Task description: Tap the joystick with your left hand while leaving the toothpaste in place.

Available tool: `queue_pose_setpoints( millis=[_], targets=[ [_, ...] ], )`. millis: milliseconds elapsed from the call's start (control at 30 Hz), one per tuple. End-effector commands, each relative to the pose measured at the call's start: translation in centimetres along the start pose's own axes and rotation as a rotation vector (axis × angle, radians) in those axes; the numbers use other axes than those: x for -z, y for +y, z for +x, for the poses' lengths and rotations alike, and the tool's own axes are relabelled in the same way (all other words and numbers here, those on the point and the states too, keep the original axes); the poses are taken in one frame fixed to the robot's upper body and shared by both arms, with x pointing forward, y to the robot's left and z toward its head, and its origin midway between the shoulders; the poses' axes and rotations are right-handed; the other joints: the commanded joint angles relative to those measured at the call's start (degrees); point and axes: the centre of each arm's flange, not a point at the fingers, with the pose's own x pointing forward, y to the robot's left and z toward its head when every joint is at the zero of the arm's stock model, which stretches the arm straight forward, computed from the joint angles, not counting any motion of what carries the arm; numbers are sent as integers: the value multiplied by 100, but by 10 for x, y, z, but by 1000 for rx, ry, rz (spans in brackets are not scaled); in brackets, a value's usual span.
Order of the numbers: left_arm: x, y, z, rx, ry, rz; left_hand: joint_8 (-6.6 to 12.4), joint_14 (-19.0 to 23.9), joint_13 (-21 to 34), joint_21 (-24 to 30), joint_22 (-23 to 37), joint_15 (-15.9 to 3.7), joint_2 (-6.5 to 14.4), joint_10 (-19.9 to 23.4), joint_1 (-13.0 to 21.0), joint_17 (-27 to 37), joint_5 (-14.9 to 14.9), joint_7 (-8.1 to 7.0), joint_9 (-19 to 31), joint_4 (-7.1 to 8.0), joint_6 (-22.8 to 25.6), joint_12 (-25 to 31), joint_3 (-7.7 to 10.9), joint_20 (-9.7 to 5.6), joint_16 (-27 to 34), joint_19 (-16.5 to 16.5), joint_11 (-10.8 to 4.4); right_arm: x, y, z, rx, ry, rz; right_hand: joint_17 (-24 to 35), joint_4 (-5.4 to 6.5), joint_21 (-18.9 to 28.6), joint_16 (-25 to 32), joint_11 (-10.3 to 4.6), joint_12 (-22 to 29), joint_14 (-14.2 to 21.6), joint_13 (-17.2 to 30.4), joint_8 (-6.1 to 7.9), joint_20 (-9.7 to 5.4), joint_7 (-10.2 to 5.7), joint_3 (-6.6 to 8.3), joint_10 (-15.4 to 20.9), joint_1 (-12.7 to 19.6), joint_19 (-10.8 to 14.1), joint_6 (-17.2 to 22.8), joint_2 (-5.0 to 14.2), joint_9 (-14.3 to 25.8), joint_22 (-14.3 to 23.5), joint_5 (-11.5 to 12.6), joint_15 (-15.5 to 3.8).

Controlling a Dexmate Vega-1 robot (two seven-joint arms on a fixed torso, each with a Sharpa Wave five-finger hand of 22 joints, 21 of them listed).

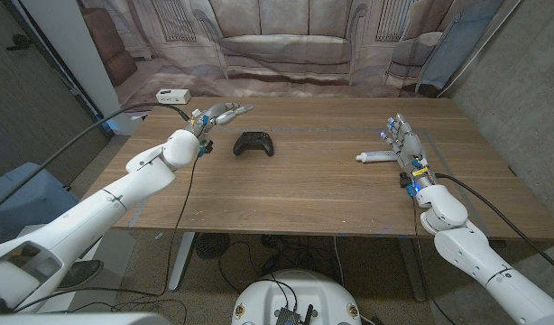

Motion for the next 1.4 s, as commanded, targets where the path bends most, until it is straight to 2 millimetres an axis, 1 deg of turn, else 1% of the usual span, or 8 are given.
queue_pose_setpoints(
  millis=[33, 100, 200, 433, 600, 1133, 1300, 1400],
  targets=[
    [-1, 7, -14, 8, -74, -159, 56, 71, 20, 17, 22, 1, 68, 103, 13, 13, -9, 36, 10, -17, 60, 61, -8, 53, 45, 13, 24, -1, 0, -3, -1, -11, -2, 8, -43, 7, 18, 8, 15, 58, 17, 24, -3, 52, 4, 65, -30, 77, 77, 15, 15, 12, 35, -19],
    [-1, 6, -15, 17, -83, -186, 56, 90, 19, 17, 23, 5, 71, 127, 12, 14, -9, 48, 10, -17, 68, 69, -9, 68, 47, 23, 22, -1, 1, -3, -2, -11, -1, 8, -44, 9, 18, 2, 16, 61, 17, 25, -7, 50, 4, 69, -30, 83, 80, 15, 15, 12, 35, -17],
    [1, 5, -18, 23, -97, -225, 56, 107, 19, 19, 23, 21, 76, 128, 11, 14, -9, 63, 10, -17, 79, 66, -11, 75, 48, 38, 77, -1, 2, -3, -6, -11, -4, 8, -44, 10, 20, -2, 18, 66, 17, 25, -15, 51, 4, 78, -30, 86, 83, 15, 15, 12, 35, -20],
    [3, 2, -26, 29, -147, -321, 35, 114, 18, 25, 23, 31, 85, 126, 9, 14, -9, 85, 10, -17, 41, 61, -13, 101, 42, 69, 73, -1, 4, -4, -7, -13, -4, 7, -46, 8, 19, -4, 17, 71, 16, 22, -15, 48, 3, 85, -29, 88, 81, 16, 14, 12, 35, -26],
    [3, -1, -31, 30, -185, -382, -14, 122, 18, 30, 23, 20, 95, 143, 9, 15, -10, 41, 9, -19, -87, 63, -13, 131, 37, 101, 74, -1, 5, -4, -11, -15, -5, 7, -47, 7, 18, 8, 15, 71, 16, 23, -17, 48, 0, 87, -31, 90, 85, 14, 14, 12, 35, -27],
    [0, -10, -43, 5, -284, -557, -47, 115, 15, 13, 22, -1, 105, 83, 23, 14, -16, 25, 6, -34, -243, 29, -13, 102, 18, 105, 39, -5, 5, -4, -28, -26, -21, 7, -48, 5, 19, -3, 17, 87, 15, 20, -17, 47, -5, 110, -34, 97, 88, 13, 13, 12, 35, -30],
    [0, -12, -45, 9, -327, -642, -44, 109, 15, 7, 21, -2, 105, 83, 27, 14, -18, 25, 5, -39, -252, 27, -13, 99, 13, 98, 27, -6, 4, -4, -26, -27, -22, 7, -49, 5, 20, -5, 16, 92, 15, 18, -20, 49, -6, 117, -35, 102, 88, 13, 13, 12, 35, -34],
    [3, -14, -44, 34, -367, -733, -42, 103, 15, 4, 21, -1, 104, 66, 30, 14, -19, 29, 5, -42, -257, 19, -14, 89, 10, 96, 31, -6, 3, -4, -27, -25, -23, 7, -49, 4, 20, 3, 15, 95, 15, 19, -19, 50, -7, 119, -36, 102, 91, 13, 13, 12, 35, -29]
  ],
)
